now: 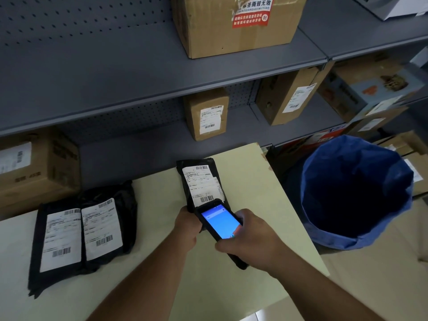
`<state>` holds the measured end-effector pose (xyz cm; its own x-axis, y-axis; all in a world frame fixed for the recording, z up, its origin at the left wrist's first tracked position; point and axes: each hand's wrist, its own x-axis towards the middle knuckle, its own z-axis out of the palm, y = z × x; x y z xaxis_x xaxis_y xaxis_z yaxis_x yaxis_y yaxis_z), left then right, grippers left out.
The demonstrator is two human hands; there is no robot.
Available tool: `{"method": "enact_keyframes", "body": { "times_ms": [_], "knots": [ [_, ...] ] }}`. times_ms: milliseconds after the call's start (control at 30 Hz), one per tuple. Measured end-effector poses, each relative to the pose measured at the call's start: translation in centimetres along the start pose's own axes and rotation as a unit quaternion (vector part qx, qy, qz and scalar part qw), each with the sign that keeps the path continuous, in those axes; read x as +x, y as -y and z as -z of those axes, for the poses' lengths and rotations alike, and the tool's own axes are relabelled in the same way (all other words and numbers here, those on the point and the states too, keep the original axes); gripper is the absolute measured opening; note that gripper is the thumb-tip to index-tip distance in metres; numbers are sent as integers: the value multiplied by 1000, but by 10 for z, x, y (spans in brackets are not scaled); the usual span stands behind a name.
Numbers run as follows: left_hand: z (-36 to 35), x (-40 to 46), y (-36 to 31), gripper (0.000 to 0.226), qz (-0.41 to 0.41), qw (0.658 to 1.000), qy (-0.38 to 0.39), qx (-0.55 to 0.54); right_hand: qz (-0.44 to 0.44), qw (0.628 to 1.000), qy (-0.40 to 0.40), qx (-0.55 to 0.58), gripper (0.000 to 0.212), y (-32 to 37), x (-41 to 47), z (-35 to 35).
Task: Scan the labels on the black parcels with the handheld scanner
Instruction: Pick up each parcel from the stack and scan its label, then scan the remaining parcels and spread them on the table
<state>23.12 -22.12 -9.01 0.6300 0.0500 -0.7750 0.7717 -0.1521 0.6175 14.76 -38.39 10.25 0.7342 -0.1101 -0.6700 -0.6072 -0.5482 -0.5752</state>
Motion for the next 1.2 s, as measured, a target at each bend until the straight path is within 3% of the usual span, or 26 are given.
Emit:
{"method": "enact_keyframes", "body": {
  "times_ms": [200,367,567,767,867,933,1067,1200],
  "knots": [
    [-18,13,-11,20,19,1000,8,-7,1,1000,-5,16,45,-4,7,6],
    [-29,23,-12,47,26,995,-13,-93,2,1000,-8,20,44,-4,10,10],
    [-39,27,-22,28,31,997,38,-53,-2,999,-18,30,49,-4,12,14],
    [-40,64,8,30,64,994,74,-57,-4,999,-24,23,48,-3,15,11],
    [-33,41,-8,24,60,994,68,-66,-1,1000,-20,15,49,0,15,6],
    [-24,26,-19,34,58,993,51,-87,1,1000,-17,12,48,4,14,2],
    [0,14,-20,77,99,982,5,-163,3,1000,-11,6,43,13,15,-9],
    [28,-2,-21,84,58,987,-7,-149,6,1000,-4,-14,43,22,13,-25]
  ]
}}
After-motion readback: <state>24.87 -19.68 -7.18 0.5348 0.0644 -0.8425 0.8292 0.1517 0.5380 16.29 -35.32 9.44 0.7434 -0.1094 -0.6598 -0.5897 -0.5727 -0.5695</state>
